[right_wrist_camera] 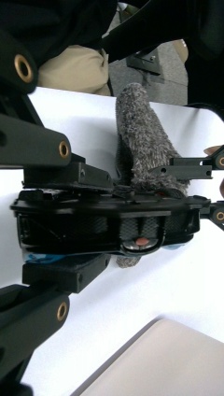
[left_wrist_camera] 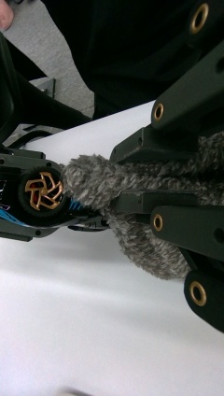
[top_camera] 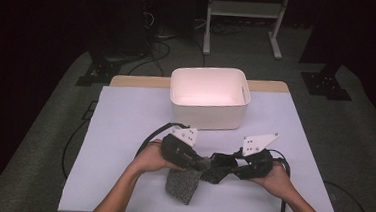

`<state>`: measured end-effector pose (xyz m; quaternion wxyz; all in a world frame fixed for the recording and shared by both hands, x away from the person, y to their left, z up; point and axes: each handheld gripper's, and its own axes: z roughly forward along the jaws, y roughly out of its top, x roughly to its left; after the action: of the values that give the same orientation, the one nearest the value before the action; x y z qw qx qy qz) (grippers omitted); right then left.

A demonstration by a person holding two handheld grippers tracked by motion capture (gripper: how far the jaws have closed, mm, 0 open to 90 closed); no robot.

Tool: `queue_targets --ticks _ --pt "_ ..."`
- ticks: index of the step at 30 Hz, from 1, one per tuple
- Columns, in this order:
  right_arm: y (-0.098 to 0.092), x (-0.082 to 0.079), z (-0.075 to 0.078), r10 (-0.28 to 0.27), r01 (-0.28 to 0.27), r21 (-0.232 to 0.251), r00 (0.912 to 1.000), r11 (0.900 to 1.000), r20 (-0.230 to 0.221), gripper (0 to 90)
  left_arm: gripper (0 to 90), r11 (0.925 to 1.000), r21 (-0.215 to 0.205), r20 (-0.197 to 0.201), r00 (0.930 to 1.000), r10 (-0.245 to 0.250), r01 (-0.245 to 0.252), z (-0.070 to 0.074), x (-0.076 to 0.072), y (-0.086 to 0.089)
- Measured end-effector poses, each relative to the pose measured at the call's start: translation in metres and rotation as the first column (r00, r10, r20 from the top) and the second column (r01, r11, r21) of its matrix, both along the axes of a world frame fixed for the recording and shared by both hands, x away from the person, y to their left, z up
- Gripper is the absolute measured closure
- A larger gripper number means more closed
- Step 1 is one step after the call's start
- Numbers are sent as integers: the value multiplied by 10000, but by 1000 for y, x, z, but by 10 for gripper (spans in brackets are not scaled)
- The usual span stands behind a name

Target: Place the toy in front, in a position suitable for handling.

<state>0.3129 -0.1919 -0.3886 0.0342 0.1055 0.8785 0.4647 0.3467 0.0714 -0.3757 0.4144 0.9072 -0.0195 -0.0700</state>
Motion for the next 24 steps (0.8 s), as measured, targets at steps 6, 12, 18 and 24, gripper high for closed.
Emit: queue_targets --ticks 6,12,18,24 --pt "9 0 3 -87 73 599 9997 9982 234 629 792 9997 36 132 9996 236 -237 6 0 12" --pt "29 2 3 83 -109 884 9995 9960 302 633 798 9989 -17 322 9984 472 -471 16 -3 31" --pt "41 5 6 221 -259 1561 9994 9874 260 639 798 9977 -1 373 9970 671 -672 23 -6 45" --pt "39 3 6 263 -300 997 9989 9946 375 642 797 9988 -232 75 9990 435 -433 14 -4 34"
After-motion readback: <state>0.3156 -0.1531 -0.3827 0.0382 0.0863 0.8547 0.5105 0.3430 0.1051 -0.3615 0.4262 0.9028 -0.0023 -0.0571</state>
